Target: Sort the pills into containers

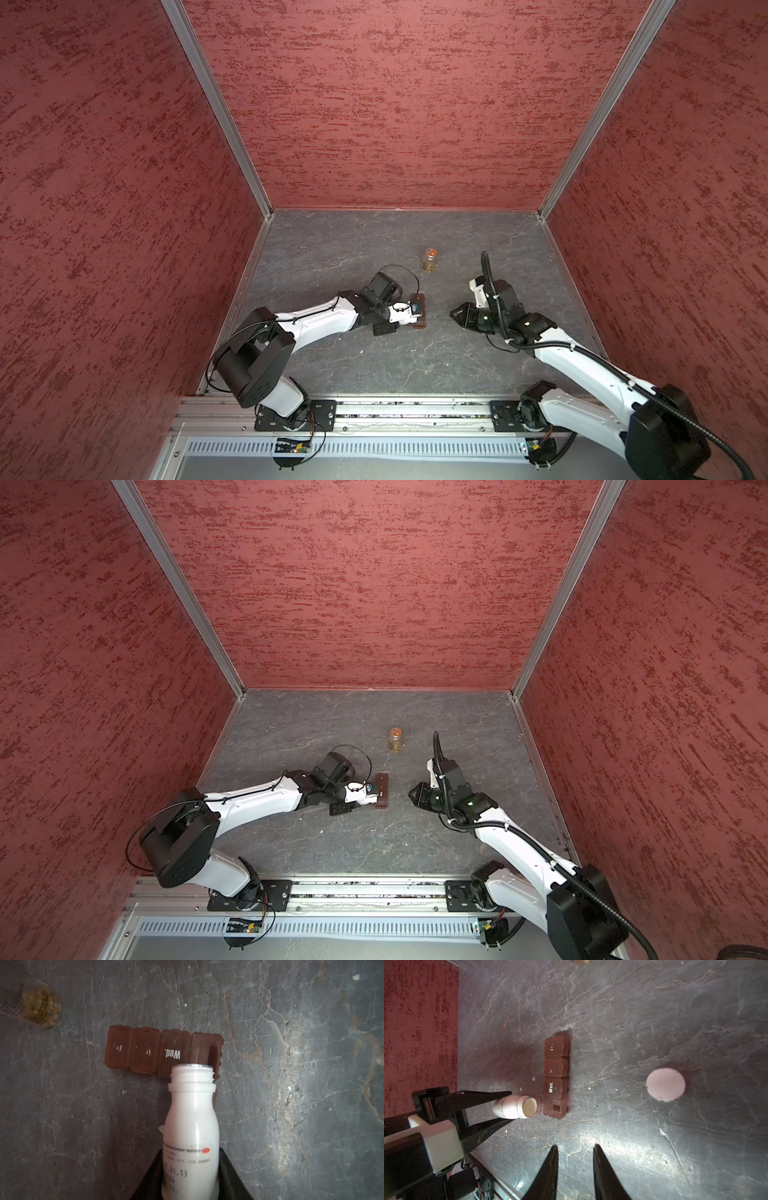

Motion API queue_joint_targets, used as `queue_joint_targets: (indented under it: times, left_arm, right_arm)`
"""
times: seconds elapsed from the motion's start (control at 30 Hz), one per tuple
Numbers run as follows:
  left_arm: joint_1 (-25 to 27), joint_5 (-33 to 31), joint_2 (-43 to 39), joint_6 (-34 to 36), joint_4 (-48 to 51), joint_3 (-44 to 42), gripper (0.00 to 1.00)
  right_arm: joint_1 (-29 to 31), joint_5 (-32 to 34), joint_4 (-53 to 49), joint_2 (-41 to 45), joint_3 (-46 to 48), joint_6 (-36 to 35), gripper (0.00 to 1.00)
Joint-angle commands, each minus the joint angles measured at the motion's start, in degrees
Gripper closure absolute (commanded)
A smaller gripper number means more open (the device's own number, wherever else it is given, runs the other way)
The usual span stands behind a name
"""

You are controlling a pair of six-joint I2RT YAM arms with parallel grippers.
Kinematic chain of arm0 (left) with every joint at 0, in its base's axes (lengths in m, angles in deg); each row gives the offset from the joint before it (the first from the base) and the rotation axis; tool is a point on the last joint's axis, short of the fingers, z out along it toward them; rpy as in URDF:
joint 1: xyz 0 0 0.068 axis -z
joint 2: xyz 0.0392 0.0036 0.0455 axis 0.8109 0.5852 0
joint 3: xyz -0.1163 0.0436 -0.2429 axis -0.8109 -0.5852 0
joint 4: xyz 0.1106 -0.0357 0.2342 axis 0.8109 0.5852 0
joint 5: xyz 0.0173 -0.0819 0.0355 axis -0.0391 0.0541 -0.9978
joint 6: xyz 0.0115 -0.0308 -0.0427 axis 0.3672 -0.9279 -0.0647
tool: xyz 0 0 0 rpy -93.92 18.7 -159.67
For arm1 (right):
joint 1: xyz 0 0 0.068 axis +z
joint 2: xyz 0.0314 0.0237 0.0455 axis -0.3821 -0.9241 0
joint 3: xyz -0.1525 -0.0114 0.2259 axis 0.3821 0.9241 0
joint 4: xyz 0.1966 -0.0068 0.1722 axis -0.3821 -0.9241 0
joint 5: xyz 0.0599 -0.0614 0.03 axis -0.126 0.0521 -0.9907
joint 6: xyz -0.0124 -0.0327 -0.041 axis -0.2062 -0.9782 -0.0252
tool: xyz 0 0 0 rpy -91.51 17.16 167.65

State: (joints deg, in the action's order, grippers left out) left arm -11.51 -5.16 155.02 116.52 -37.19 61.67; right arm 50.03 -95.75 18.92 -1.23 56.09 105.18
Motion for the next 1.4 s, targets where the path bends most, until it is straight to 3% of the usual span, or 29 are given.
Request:
queue_joint_targets:
  times: [0.0, 1.37]
  left_arm:
    - [0.31, -0.50, 0.98, 1.48, 1.31, 1.85, 1.00]
    - [2.26, -3.75, 4.53, 4.80, 7.22, 6.80, 1.00]
  right_arm:
    - [-0.37, -0.36, 1.59, 0.04, 0.85, -0.36, 0.70]
    - [-0.71, -0.21, 0.60, 0.53, 1.03, -1.73, 0.69]
